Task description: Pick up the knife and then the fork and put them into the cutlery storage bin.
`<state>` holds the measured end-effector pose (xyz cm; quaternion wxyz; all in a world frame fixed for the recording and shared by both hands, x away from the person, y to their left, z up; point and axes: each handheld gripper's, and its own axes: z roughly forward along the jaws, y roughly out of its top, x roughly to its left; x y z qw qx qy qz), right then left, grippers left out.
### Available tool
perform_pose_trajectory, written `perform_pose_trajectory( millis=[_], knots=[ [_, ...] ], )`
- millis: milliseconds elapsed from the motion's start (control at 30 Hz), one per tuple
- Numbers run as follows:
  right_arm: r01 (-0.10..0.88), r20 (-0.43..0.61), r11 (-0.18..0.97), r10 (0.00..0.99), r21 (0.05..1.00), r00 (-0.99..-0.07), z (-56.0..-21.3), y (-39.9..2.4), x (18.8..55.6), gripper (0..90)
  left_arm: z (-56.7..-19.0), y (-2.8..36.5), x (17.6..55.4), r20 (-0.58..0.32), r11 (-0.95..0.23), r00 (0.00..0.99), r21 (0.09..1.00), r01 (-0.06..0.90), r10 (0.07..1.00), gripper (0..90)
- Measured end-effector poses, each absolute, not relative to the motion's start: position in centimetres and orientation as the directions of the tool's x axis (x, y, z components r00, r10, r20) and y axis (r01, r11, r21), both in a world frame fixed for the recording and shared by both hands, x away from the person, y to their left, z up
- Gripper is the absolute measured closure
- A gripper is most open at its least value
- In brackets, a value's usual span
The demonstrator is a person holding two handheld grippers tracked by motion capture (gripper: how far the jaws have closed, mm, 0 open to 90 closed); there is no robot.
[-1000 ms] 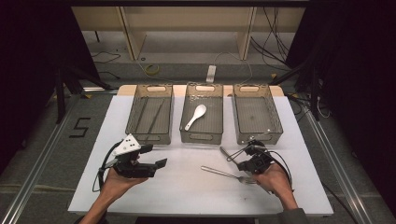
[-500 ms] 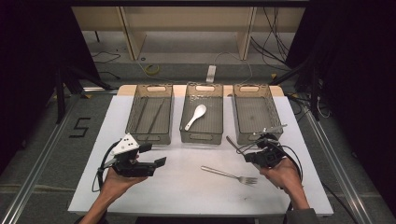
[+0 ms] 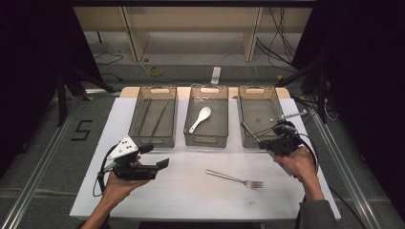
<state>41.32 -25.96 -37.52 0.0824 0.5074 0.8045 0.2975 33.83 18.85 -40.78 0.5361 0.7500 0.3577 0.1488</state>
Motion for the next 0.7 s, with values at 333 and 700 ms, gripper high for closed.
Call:
perform_pose_trajectory(
  millis=[333, 700],
  knots=[
    [0.78, 0.171, 0.239, 0.9, 0.579, -0.402, -36.4, -27.4, 45.4, 83.6, -40.8, 19.3, 33.5, -0.169, -0.162, 0.696, 0.91, 0.383, 0.698, 16.1],
    [0.794, 0.159, 0.203, 0.923, 0.573, -0.351, -36.3, -27.3, 49.3, 83.6, -40.8, 19.9, 32.8, -0.174, -0.148, 0.688, 0.912, 0.382, 0.705, 16.0]
  ],
)
